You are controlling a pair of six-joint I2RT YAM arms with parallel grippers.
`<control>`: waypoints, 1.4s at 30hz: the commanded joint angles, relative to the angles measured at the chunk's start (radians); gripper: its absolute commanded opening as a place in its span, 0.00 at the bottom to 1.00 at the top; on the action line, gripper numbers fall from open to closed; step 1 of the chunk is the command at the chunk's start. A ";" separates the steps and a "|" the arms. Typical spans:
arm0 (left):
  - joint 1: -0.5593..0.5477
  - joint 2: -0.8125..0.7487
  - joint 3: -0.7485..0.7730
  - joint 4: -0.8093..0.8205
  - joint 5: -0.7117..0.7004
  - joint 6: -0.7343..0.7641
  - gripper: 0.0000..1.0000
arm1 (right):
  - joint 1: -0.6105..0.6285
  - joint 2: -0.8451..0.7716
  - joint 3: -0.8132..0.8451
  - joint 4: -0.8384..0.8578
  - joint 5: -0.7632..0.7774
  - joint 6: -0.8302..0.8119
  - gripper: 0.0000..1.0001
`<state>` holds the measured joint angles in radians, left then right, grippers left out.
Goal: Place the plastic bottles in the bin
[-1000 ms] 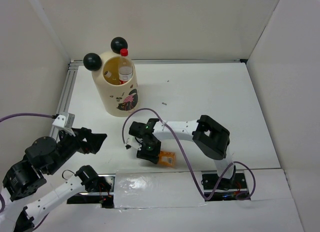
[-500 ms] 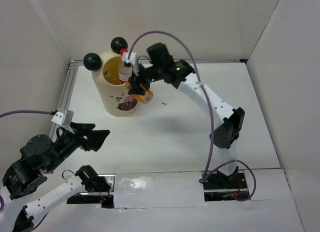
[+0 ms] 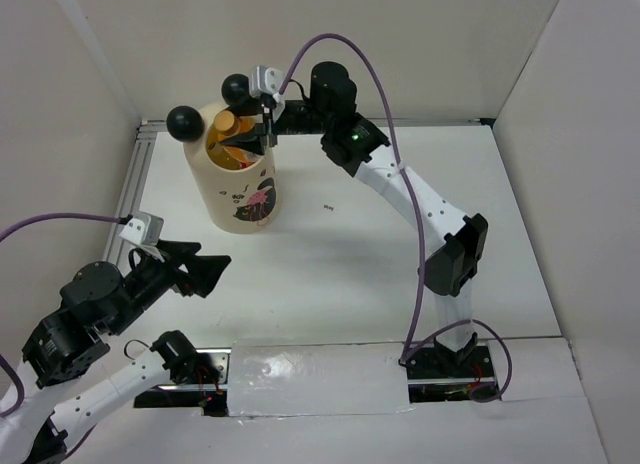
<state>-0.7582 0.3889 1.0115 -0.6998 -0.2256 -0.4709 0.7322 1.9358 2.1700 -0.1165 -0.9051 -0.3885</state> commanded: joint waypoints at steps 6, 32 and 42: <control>-0.004 -0.008 -0.024 0.071 0.015 0.003 0.89 | 0.032 0.124 0.045 0.357 0.081 0.112 0.00; -0.004 -0.045 -0.014 0.022 0.006 0.012 0.93 | 0.068 0.233 -0.119 0.607 0.365 0.169 0.00; -0.004 -0.055 -0.014 -0.006 0.015 0.012 0.94 | 0.068 0.224 -0.231 0.664 0.374 0.197 0.00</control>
<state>-0.7582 0.3527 0.9798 -0.7147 -0.2157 -0.4732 0.7944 2.1593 1.9675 0.4843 -0.5587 -0.1940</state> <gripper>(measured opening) 0.943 0.579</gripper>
